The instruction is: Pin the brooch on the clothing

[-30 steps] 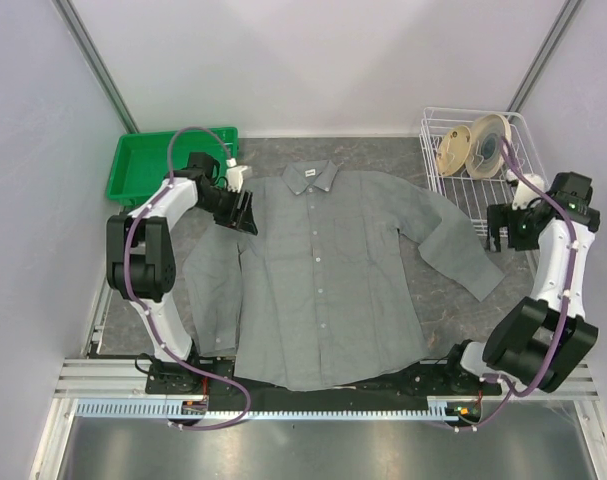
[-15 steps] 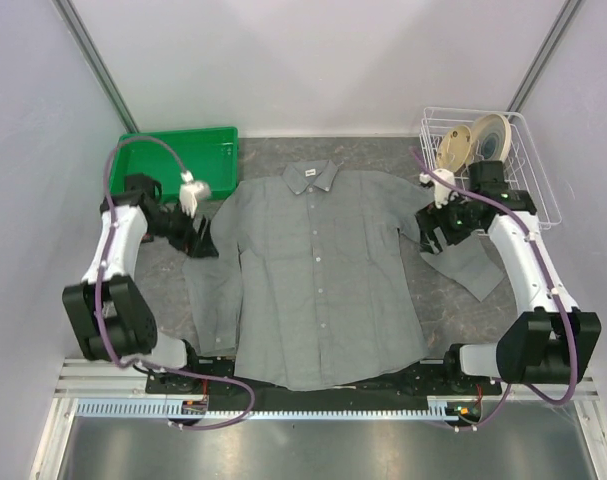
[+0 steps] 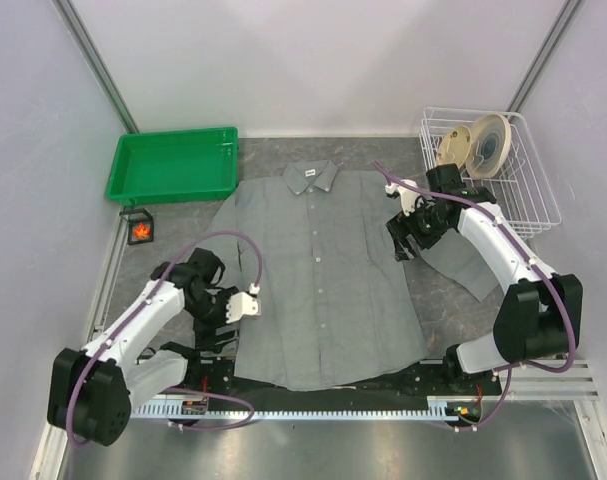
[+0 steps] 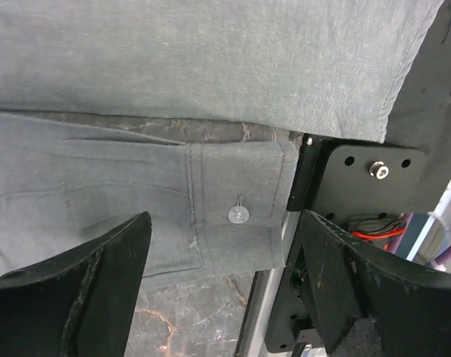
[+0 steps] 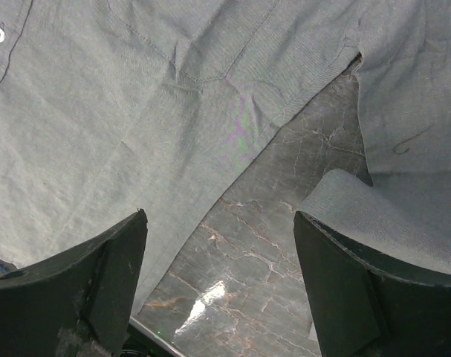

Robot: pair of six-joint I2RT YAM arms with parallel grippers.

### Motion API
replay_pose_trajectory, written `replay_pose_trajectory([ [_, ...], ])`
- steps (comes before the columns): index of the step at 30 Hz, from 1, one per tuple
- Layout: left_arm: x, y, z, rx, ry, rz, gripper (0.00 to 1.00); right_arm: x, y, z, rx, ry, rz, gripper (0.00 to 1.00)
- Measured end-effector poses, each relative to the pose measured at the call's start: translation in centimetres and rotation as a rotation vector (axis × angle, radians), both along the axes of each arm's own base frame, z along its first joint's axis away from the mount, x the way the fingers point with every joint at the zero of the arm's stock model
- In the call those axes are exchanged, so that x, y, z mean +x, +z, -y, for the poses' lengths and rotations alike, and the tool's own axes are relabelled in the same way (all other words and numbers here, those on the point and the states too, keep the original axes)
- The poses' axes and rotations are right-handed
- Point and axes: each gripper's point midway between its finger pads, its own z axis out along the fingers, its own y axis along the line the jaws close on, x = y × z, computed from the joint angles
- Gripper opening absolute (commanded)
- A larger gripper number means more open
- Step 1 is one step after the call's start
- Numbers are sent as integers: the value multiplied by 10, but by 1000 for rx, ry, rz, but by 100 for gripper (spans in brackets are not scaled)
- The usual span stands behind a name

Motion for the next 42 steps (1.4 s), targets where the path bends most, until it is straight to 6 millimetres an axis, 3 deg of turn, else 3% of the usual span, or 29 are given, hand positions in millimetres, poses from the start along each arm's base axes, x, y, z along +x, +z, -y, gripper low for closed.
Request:
replay_pose_trajectory([
  [5, 0, -17, -3, 96, -89, -19, 85, 0, -1, 0, -5, -2, -1, 87],
  [8, 5, -25, -3, 145, -108, -11, 73, 1, -1, 1, -9, -3, -1, 87],
  [11, 14, -27, -2, 174, -84, 15, 39, 1, -2, 2, -18, -7, -1, 87],
  [12, 20, -28, -1, 179, -76, 35, 17, 2, -2, 3, -20, -7, -1, 87],
  [14, 24, -27, 2, 175, -43, 44, 3, 3, -2, 3, -24, -9, 1, 87],
  [15, 26, -24, 4, 165, -25, 43, 2, 4, -2, 3, -26, -10, 2, 87],
  [18, 41, 1, 16, 94, 69, 62, 2, 9, 0, 3, -27, -11, 9, 87],
  [21, 86, 57, 24, -33, 245, 164, 2, 14, 4, 3, -34, -13, 20, 87],
  [22, 109, 85, 22, -100, 336, 219, 2, 16, 5, 3, -35, -14, 24, 87],
  [24, 143, 131, 6, -180, 496, 310, 2, 19, 7, 3, -35, -14, 30, 87],
  [26, 174, 181, -23, -260, 676, 414, 2, 22, 8, 3, -34, -14, 34, 87],
  [28, 185, 212, -54, -302, 836, 474, 2, 25, 9, 2, -34, -14, 36, 86],
  [29, 186, 218, -64, -313, 891, 482, 2, 26, 9, 2, -34, -14, 35, 86],
  [35, 175, 222, -135, -281, 1288, 473, 2, 32, 8, 1, -34, -14, 32, 86],
  [42, 156, 204, -179, -139, 1505, 474, 2, 33, 5, 1, -36, -13, 23, 86],
])
